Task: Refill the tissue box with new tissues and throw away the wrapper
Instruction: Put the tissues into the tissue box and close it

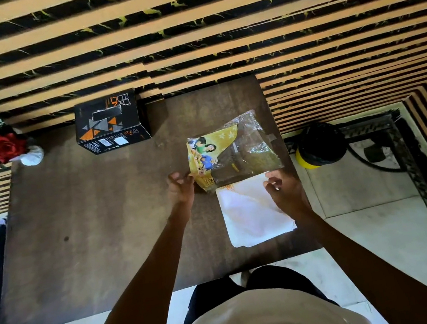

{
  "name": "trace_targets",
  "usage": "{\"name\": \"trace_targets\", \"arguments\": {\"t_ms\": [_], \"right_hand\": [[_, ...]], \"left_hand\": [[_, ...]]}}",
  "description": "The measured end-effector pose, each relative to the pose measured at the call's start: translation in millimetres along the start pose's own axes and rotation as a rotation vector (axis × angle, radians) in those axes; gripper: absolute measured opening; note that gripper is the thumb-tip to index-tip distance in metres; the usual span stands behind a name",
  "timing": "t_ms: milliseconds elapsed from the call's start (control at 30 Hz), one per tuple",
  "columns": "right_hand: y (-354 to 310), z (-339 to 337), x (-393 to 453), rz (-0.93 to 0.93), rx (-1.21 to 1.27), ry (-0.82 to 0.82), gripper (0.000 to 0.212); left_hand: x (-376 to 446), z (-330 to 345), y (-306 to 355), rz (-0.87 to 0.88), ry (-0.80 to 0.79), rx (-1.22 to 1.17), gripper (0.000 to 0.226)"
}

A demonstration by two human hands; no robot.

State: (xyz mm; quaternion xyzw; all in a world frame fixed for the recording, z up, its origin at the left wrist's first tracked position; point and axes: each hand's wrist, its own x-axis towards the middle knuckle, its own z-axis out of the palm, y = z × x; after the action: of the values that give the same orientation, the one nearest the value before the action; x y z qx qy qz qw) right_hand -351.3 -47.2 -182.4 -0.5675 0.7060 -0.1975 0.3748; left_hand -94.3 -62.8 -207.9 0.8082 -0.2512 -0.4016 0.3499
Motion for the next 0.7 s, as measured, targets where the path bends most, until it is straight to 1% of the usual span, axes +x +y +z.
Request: {"name": "trace_targets", "arguments": {"t_ms": [67,133,167,233,267,300,333,400,467,567,633,700], "right_hand": [[-12,1,3,-0.011,0.047,-0.038,0.024],[-16,2,7,0.034,0.041,-0.089,0.023],[-17,6,9,0.049,0.024,-0.141,0.023],[-21,18,11,0.053,-0.049,-0.29,0.025],[-22,24,10,0.05,-0.113,-0.356,0.027],[-23,28,9,0.041,-0.179,-0.399,0.03],[-24,33,7,0.034,-0.235,-0.423,0.033],[-28,41,2,0.043,-0.292,-0.411,0.039],[-31,44,-5,0.041,-0.338,-0.344,0.039],[-40,49,-14,0.06,-0.383,-0.252,0.037],[-43,51,-19,0.077,-0.411,-0.25,0.045],[-42,53,-23,0.088,-0.446,-0.238,0.053]], "left_hand": [[-3,-4,-5,0.117,0.035,0.091,0.051],[-7,-3,-9,0.215,0.027,0.139,0.051],[-8,-5,-11,0.249,0.013,0.134,0.049],[-7,-14,-13,0.284,-0.026,0.088,0.042],[-5,-17,-17,0.287,-0.053,0.051,0.033],[-3,-18,-20,0.297,-0.069,0.023,0.025],[1,-20,-24,0.293,-0.08,0.004,0.022],[6,-23,-29,0.292,-0.121,-0.028,0.02],[6,-24,-31,0.278,-0.174,-0.041,0.018],[8,-26,-29,0.267,-0.296,0.016,0.014],[9,-23,-31,0.282,-0.326,0.057,0.014],[7,-21,-29,0.258,-0.339,0.093,0.01]]}}
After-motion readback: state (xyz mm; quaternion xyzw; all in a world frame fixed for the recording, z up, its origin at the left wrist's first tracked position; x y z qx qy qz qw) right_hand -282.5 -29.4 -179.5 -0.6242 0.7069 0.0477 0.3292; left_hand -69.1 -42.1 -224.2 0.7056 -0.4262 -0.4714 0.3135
